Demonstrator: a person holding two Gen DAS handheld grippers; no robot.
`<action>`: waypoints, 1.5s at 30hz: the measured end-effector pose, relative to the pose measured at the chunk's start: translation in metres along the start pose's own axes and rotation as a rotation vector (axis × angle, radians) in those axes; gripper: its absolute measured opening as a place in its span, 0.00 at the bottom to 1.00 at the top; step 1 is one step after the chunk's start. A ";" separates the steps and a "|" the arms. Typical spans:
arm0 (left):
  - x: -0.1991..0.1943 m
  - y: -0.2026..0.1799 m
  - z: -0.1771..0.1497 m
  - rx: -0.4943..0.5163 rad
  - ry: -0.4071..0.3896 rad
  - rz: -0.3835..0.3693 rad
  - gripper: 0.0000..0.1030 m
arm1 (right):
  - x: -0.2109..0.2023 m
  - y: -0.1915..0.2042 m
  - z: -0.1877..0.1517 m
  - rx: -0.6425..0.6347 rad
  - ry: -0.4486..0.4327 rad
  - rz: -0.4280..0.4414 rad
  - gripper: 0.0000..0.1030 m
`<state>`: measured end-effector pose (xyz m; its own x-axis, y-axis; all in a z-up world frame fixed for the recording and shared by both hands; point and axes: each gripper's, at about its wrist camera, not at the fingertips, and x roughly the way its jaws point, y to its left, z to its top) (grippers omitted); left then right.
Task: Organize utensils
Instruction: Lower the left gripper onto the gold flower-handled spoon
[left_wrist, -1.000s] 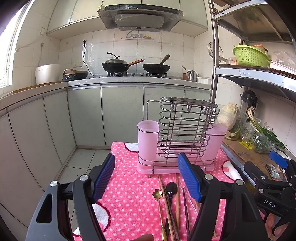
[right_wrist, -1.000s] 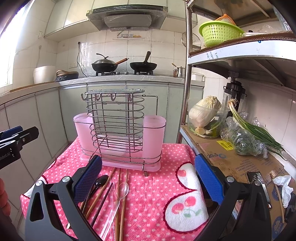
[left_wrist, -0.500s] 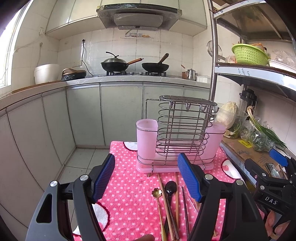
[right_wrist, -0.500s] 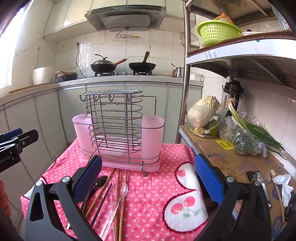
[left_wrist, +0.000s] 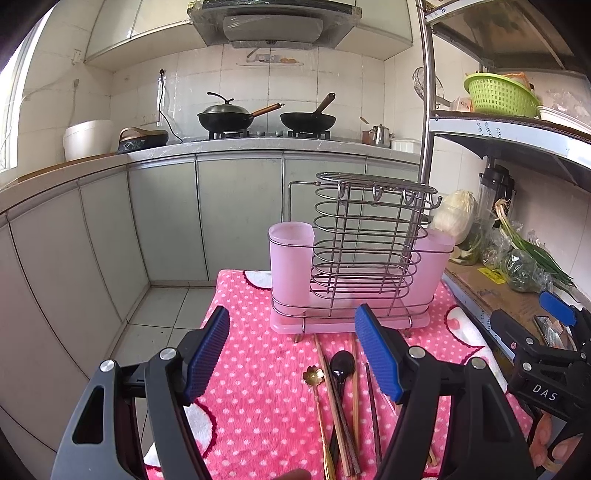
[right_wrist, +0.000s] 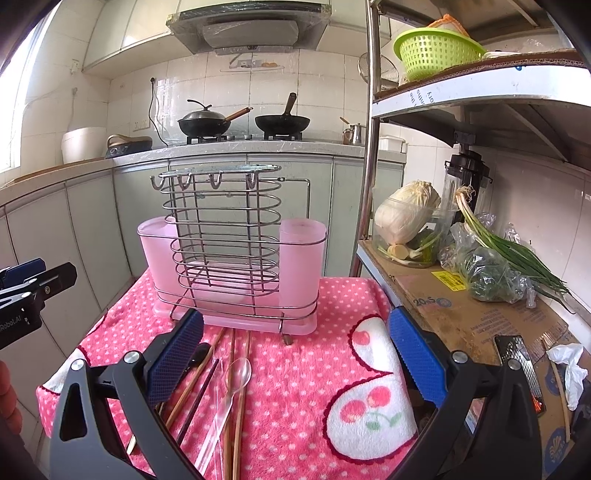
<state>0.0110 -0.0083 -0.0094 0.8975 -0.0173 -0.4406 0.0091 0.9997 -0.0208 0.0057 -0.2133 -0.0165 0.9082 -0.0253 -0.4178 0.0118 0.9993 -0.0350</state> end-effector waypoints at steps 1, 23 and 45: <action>0.002 0.000 0.000 0.000 0.007 -0.003 0.68 | 0.002 0.000 0.000 0.000 0.007 0.002 0.98; 0.108 0.035 -0.027 -0.168 0.491 -0.207 0.42 | 0.095 -0.042 -0.032 0.323 0.494 0.320 0.59; 0.193 0.009 -0.072 -0.172 0.841 -0.250 0.17 | 0.132 -0.039 -0.053 0.345 0.601 0.401 0.55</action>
<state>0.1529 -0.0038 -0.1593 0.2575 -0.3077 -0.9160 0.0341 0.9502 -0.3096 0.1030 -0.2573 -0.1188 0.4911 0.4259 -0.7599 -0.0504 0.8848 0.4633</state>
